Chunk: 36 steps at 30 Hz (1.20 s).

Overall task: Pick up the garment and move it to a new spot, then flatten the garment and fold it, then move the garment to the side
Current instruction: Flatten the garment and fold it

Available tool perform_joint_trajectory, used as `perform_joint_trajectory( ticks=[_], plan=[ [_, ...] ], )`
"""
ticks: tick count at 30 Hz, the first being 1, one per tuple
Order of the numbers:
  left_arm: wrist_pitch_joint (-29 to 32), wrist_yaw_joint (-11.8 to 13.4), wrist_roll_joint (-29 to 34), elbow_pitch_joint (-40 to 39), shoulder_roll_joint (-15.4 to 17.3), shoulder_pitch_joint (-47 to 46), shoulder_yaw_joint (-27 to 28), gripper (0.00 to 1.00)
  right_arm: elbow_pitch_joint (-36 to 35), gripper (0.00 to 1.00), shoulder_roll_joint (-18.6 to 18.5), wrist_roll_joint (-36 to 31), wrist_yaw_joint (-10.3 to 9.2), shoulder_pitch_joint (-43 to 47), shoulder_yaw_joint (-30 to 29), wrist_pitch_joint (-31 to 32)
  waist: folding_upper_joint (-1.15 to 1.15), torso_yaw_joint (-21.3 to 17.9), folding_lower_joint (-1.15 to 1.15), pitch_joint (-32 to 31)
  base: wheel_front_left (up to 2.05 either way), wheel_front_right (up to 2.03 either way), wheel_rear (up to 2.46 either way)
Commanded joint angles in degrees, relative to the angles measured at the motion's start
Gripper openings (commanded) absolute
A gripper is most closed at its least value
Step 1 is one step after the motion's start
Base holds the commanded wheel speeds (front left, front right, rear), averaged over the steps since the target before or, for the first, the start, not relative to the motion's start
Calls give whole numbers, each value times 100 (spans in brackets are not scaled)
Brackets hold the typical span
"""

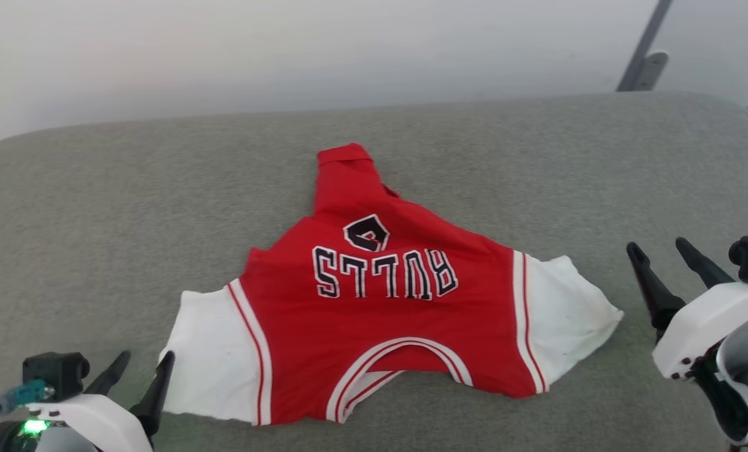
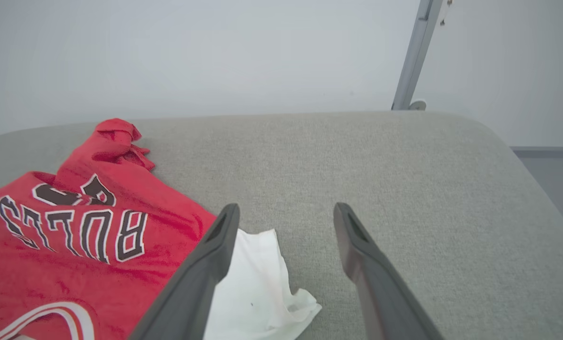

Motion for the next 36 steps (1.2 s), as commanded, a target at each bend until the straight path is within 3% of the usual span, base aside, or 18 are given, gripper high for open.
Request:
perform_joint_trajectory(
  ticks=[1,7,18,19,20,21,27,36],
  plan=[
    [276,-19,-200,58,94,-123,-16,100,-147,100,94,-109,0,99,20,-204,0,-176,0,34,0,0,0],
    [1605,75,-627,289,354,-261,-99,100,-422,100,419,-310,0,352,-55,-686,0,-466,0,129,0,0,0],
    [3735,717,-836,980,538,-677,-440,100,-372,100,444,-36,0,797,150,-59,0,-631,0,354,0,0,0],
    [3913,756,-877,1042,524,-720,-464,78,-328,100,415,10,0,783,167,38,0,-635,0,382,0,0,0],
    [4074,775,-901,1078,508,-755,-499,22,-272,100,373,32,0,753,187,129,0,-633,0,409,0,0,0],
    [4178,768,-914,1076,502,-817,-534,0,-218,100,347,79,0,694,203,216,0,-632,0,434,0,0,0],
    [4380,751,-913,940,462,-1231,-631,0,228,100,114,333,0,249,327,652,0,-527,0,621,0,0,0],
    [4273,650,-833,955,342,-1652,-756,0,1491,100,-243,736,0,-745,809,1459,0,-240,0,892,0,0,0]
  ],
)
